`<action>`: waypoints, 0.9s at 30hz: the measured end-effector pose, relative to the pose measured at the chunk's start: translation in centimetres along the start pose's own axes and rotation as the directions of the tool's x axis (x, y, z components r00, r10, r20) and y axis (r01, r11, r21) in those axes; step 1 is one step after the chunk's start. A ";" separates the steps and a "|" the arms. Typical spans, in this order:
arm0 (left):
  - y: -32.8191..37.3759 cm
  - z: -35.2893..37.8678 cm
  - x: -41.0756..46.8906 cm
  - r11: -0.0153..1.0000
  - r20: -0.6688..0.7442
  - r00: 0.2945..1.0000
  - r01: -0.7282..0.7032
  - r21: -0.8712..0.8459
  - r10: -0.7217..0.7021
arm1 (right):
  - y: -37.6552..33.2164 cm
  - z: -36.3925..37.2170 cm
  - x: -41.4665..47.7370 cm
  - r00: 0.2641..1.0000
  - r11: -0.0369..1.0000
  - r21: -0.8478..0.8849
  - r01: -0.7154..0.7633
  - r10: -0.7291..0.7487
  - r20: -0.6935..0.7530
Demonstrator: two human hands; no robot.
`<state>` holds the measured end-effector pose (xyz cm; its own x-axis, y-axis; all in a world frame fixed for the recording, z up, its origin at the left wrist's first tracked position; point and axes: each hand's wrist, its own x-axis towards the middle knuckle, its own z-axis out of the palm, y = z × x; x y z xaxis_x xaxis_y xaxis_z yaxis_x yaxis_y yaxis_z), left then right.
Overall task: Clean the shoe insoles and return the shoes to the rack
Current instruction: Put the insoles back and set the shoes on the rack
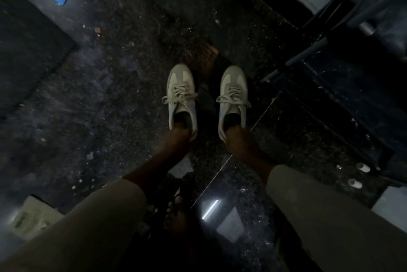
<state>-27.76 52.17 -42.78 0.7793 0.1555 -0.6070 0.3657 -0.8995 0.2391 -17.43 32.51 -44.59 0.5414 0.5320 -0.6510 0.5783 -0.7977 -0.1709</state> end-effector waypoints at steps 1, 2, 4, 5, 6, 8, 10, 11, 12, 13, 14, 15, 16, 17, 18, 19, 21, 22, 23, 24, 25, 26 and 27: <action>0.1 -0.6 -0.6 1.000 0.008 1.000 -0.017 0.010 0.017 | -0.1 -0.1 -0.4 0.997 0.998 0.043 0.043 -0.046 0.062; 0.2 -0.6 -1.2 0.999 0.008 0.999 -0.036 0.011 0.036 | 0.0 0.3 -0.7 0.996 0.996 0.036 0.078 -0.079 0.038; 0.5 -1.5 -2.8 0.999 -0.014 0.999 -0.049 -0.004 0.049 | 1.5 2.7 -1.1 0.993 0.989 0.089 0.116 -0.117 -0.002; 0.8 -2.4 -3.7 0.999 -0.011 0.999 -0.043 -0.013 0.043 | 1.8 3.0 -1.5 0.993 0.990 0.085 0.111 -0.115 0.038; 1.0 -3.0 -4.5 0.999 -0.010 0.999 -0.040 -0.014 0.040 | 1.5 2.6 -2.4 0.991 0.991 0.051 0.121 -0.124 0.048; 1.6 -4.7 -6.3 0.999 -0.036 0.998 -0.047 -0.016 0.047 | 0.7 0.1 -4.7 0.992 0.988 0.085 0.127 -0.125 -0.018; 2.3 -6.4 -8.1 0.997 -0.078 0.994 -0.073 -0.035 0.070 | -0.3 -2.1 -7.1 0.973 0.980 0.094 0.174 -0.157 -0.167; 2.6 -6.7 -8.6 0.995 -0.090 0.992 -0.090 -0.045 0.086 | -0.5 -2.4 -7.7 0.959 0.973 0.099 0.207 -0.181 -0.220; 3.0 -8.1 -9.9 0.994 -0.094 0.992 -0.095 -0.058 0.089 | -0.8 -3.7 -9.1 0.958 0.970 0.103 0.220 -0.195 -0.211; 3.3 -8.9 -10.7 0.993 -0.102 0.991 -0.099 -0.072 0.091 | -1.0 -4.5 -9.9 0.955 0.974 0.061 0.216 -0.198 -0.223; 3.5 -9.0 -11.2 0.992 -0.106 0.989 -0.107 -0.073 0.099 | -0.9 -4.6 -10.2 0.948 0.975 0.035 0.219 -0.204 -0.243; 3.7 -9.6 -11.9 0.990 -0.122 0.987 -0.119 -0.079 0.108 | -1.2 -5.5 -11.0 0.947 0.974 0.052 0.222 -0.203 -0.249; 4.0 -10.6 -13.0 0.990 -0.125 0.987 -0.115 -0.079 0.105 | -1.4 -6.6 -11.9 0.944 0.970 0.076 0.230 -0.203 -0.258; 4.4 -11.5 -14.1 0.990 -0.143 0.984 -0.118 -0.080 0.106 | -1.8 -7.9 -13.1 0.953 0.971 0.107 0.215 -0.184 -0.242; 5.0 -12.7 -15.5 0.989 -0.168 0.980 -0.120 -0.085 0.105 | -1.9 -9.0 -14.5 0.952 0.969 0.115 0.218 -0.185 -0.245; 5.5 -13.5 -16.7 0.989 -0.192 0.976 -0.124 -0.080 0.107 | -2.1 -9.9 -15.6 0.951 0.969 0.111 0.222 -0.190 -0.244; 6.4 -15.5 -19.0 0.990 -0.215 0.971 -0.125 -0.064 0.108 | -2.4 -11.9 -17.7 0.951 0.971 0.101 0.219 -0.189 -0.245; 6.8 -16.3 -20.0 0.990 -0.214 0.971 -0.124 -0.061 0.108 | -2.6 -12.8 -18.5 0.946 0.969 0.095 0.230 -0.200 -0.254; 7.1 -17.3 -21.0 0.990 -0.206 0.973 -0.123 -0.063 0.107 | -2.9 -13.9 -19.6 0.938 0.963 0.087 0.254 -0.223 -0.266; 7.5 -18.1 -21.9 0.991 -0.198 0.974 -0.124 -0.054 0.112 | -3.1 -14.8 -20.7 0.920 0.958 0.043 0.282 -0.257 -0.295; 7.9 -19.2 -23.0 0.990 -0.199 0.972 -0.132 -0.042 0.121 | -3.5 -16.4 -22.3 0.901 0.954 -0.006 0.301 -0.286 -0.325; 8.2 -19.8 -23.8 0.990 -0.192 0.973 -0.138 -0.040 0.128 | -3.9 -17.4 -23.5 0.868 0.945 -0.056 0.321 -0.318 -0.382; 8.6 -20.7 -24.8 0.988 -0.189 0.972 -0.149 -0.033 0.140 | -4.3 -18.6 -25.0 0.850 0.941 -0.063 0.333 -0.328 -0.411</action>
<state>-33.38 49.01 -9.92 0.9047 0.1022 -0.4137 0.2623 -0.8986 0.3517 -22.07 27.92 -13.87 0.5216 0.8311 -0.1931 0.7627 -0.5556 -0.3309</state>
